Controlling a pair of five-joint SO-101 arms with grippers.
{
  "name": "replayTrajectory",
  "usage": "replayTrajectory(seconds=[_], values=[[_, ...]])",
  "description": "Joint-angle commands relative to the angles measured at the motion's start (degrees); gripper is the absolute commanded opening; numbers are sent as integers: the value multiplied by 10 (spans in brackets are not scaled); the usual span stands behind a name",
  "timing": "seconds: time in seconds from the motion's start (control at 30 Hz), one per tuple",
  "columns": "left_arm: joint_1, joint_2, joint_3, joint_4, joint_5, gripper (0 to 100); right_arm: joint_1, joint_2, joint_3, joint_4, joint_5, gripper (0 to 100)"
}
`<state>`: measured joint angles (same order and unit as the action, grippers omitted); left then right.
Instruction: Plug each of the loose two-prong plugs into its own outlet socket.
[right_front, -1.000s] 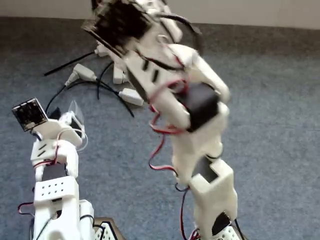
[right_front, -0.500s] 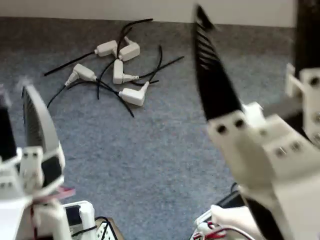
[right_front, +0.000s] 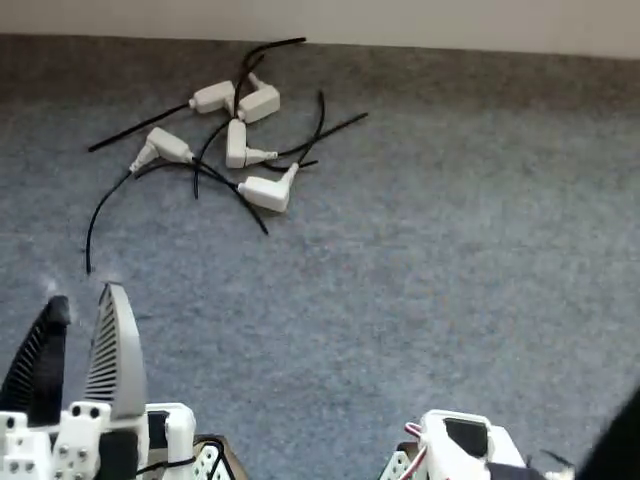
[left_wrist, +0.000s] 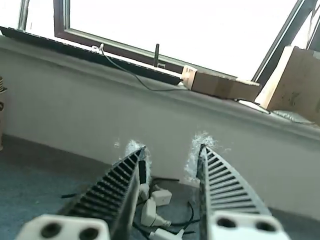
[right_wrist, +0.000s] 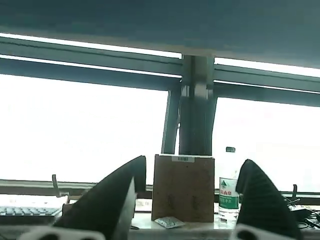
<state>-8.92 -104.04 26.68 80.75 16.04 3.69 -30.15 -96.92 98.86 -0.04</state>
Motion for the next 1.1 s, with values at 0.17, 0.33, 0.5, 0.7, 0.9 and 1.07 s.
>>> replayTrajectory(seconds=[0.17,0.33,0.5,0.7,0.9,1.07], values=[[11,-4,-71,147,-121,186,16,-233,328,23,-113,282],[11,-4,-44,193,-123,186,17,-473,737,11,-171,282],[15,-3,29,187,-124,186,17,-674,1168,-119,-146,282],[12,-3,130,135,-182,186,17,-735,1526,-289,-69,282],[11,-3,288,98,-258,182,-25,-706,1629,-305,-47,282],[11,-3,349,67,-259,182,-50,-719,1736,-305,-47,282]])
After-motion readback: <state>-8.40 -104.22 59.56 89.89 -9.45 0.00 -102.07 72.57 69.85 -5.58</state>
